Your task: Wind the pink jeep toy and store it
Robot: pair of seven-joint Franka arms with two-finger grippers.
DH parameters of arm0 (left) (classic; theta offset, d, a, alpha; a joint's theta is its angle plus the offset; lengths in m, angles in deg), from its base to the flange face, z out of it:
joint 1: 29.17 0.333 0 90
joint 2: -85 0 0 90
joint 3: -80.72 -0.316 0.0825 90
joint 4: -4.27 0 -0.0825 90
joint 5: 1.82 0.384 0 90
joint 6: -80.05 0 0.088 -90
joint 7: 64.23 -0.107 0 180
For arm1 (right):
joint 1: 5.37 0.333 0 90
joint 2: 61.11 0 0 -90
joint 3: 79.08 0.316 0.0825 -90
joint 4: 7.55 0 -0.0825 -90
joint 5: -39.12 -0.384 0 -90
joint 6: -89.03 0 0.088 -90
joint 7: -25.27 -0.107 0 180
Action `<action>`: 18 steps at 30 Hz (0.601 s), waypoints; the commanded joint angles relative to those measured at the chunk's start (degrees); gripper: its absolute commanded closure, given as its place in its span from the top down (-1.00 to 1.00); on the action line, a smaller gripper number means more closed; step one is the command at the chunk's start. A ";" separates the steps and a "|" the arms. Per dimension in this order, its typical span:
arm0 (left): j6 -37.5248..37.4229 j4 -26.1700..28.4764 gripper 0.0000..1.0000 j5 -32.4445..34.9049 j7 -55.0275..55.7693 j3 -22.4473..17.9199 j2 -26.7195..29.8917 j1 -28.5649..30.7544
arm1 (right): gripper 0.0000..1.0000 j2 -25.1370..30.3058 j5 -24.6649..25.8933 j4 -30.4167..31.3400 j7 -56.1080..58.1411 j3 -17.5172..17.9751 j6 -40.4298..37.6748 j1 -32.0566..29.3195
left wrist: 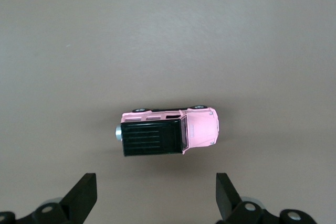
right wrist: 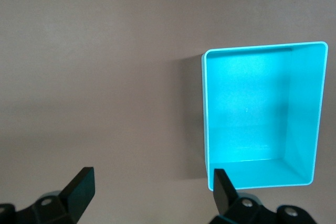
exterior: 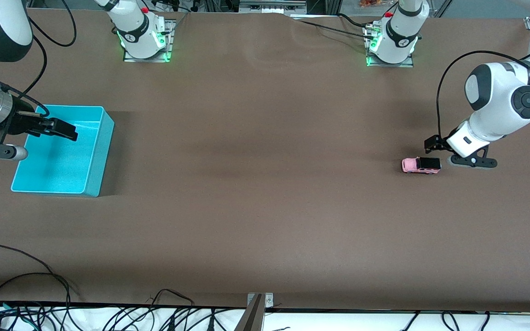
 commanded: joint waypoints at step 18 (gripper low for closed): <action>5.25 1.33 1.00 1.33 -41.66 -0.06 -4.64 0.59 | 1.00 0.37 -0.80 -0.25 -0.22 -0.01 -0.11 -0.04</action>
